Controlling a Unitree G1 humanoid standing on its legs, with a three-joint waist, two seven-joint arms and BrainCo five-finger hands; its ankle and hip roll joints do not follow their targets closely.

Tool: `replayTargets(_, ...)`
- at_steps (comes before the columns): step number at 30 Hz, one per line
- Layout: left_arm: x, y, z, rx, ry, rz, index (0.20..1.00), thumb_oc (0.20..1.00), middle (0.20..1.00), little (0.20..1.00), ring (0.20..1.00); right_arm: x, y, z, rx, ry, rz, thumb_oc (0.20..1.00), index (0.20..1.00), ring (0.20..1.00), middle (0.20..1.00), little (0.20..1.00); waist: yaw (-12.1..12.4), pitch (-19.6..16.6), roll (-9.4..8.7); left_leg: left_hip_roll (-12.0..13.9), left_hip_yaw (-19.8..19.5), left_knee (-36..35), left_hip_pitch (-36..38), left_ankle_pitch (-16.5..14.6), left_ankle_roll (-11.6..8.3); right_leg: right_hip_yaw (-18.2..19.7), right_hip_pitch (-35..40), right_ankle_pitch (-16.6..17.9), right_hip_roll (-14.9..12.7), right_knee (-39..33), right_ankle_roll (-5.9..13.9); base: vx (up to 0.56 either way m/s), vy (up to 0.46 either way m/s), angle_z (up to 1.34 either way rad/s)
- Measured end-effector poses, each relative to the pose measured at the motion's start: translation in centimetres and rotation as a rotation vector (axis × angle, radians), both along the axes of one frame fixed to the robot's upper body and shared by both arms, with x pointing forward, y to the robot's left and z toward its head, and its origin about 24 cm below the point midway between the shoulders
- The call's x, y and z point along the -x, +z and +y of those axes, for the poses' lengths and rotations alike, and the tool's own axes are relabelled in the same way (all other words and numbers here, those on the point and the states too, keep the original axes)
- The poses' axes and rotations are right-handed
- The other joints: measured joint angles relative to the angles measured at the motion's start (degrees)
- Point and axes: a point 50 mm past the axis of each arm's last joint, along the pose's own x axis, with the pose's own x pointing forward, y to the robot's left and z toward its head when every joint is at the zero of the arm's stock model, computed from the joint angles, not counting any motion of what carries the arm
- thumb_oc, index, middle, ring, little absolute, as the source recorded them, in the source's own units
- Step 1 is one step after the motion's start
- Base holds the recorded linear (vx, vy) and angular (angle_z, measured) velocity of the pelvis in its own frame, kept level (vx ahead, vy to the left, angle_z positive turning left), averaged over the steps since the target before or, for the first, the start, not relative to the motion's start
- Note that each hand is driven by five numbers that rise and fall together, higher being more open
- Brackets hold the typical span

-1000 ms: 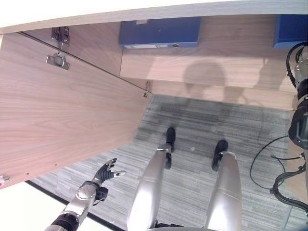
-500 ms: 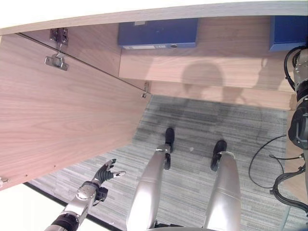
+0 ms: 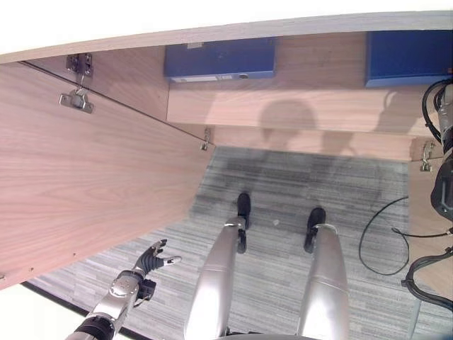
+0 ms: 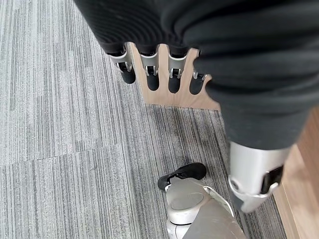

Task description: Put the empty folder in the office cabinet

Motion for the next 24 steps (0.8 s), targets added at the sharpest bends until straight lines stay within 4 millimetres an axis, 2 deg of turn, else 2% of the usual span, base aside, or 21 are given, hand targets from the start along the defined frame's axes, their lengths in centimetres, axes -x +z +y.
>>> replayTargets(4, 0.3, -0.2, 0.2, -0.006, 0.01, 0.019, 1.0, 1.0, 1.0, 1.0, 1.0, 0.2, -1.8, -0.4, -0.022, -0.005, 0.064, 1.0, 1.0, 1.0, 1.0, 1.0, 0.36, -1.56, -0.1, 0.0, -0.14, -0.22, 0.1, 0.01, -0.01, -0.26, 0.29, -0.01, -0.03, -0.21, 0.01, 0.0, 0.0, 0.0)
replayTargets(6, 0.5, -0.4, 0.4, -0.01, 0.017, 0.031, 1.0, 1.0, 1.0, 1.0, 1.0, 0.2, -1.9, -0.5, -0.018, -0.005, 0.071, 1.0, 1.0, 1.0, 1.0, 1.0, 0.36, -1.94, -0.05, -0.01, -0.1, -0.37, 0.28, 0.01, -0.01, -0.27, 0.46, 0.01, -0.02, -0.31, 0.02, 0.0, 0.0, 0.0)
replayTargets(8, 0.6, -0.5, 0.4, -0.008, 0.016, 0.034, 1.0, 1.0, 1.0, 1.0, 1.0, 0.1, -1.6, -0.3, 0.026, 0.012, 0.095, 1.0, 1.0, 1.0, 1.0, 1.0, 0.37, -2.1, -0.06, -0.01, -0.14, -0.5, 0.45, 0.01, -0.02, -0.3, 0.63, 0.0, -0.02, -0.37, 0.02, 0.0, 0.0, 0.0)
replayTargets(11, 1.0, -0.6, 0.5, -0.002, 0.021, 0.041, 1.0, 1.0, 1.0, 1.0, 1.0, 0.1, 0.4, -0.2, 0.115, 0.043, 0.12, 1.0, 1.0, 1.0, 1.0, 1.0, 0.45, -2.15, -0.03, -0.03, -0.08, -1.03, 0.46, 0.33, -0.14, -0.23, 0.39, 0.01, -0.05, -0.46, 0.02, 0.0, 0.0, 0.0)
replayTargets(14, 1.7, -1.0, 0.5, 0.005, 0.02, 0.063, 1.0, 1.0, 1.0, 1.0, 1.0, 0.4, 0.8, -0.5, 0.151, 0.047, 0.147, 1.0, 1.0, 1.0, 1.0, 1.0, 0.75, -2.2, -0.03, -0.11, -0.03, -2.16, 0.46, 0.92, -0.33, -0.22, -0.02, 0.1, -0.1, -0.75, -0.06, 0.0, 0.0, 0.0)
replayTargets(18, 1.7, -1.0, 0.3, 0.017, 0.004, 0.064, 1.0, 1.0, 1.0, 1.0, 1.0, 0.8, 1.4, -0.9, 0.217, 0.045, 0.228, 1.0, 1.0, 1.0, 1.0, 1.0, 1.44, -2.28, 0.1, -0.14, -0.01, -3.45, 0.49, 1.85, -0.63, -0.17, -0.62, 0.29, -0.05, -0.91, -0.31, 0.0, 0.0, 0.0)
replayTargets(24, 1.6, -1.0, 0.3, 0.027, -0.002, 0.069, 1.0, 1.0, 1.0, 1.0, 1.0, 1.0, 1.1, -1.3, 0.238, 0.058, 0.246, 1.0, 1.0, 1.0, 1.0, 1.0, 1.64, -2.29, 0.12, -0.12, -0.09, -5.12, 1.18, 2.72, -0.56, -0.32, -0.4, 0.65, 0.08, -1.83, -0.25, 0.0, 0.0, 0.0)
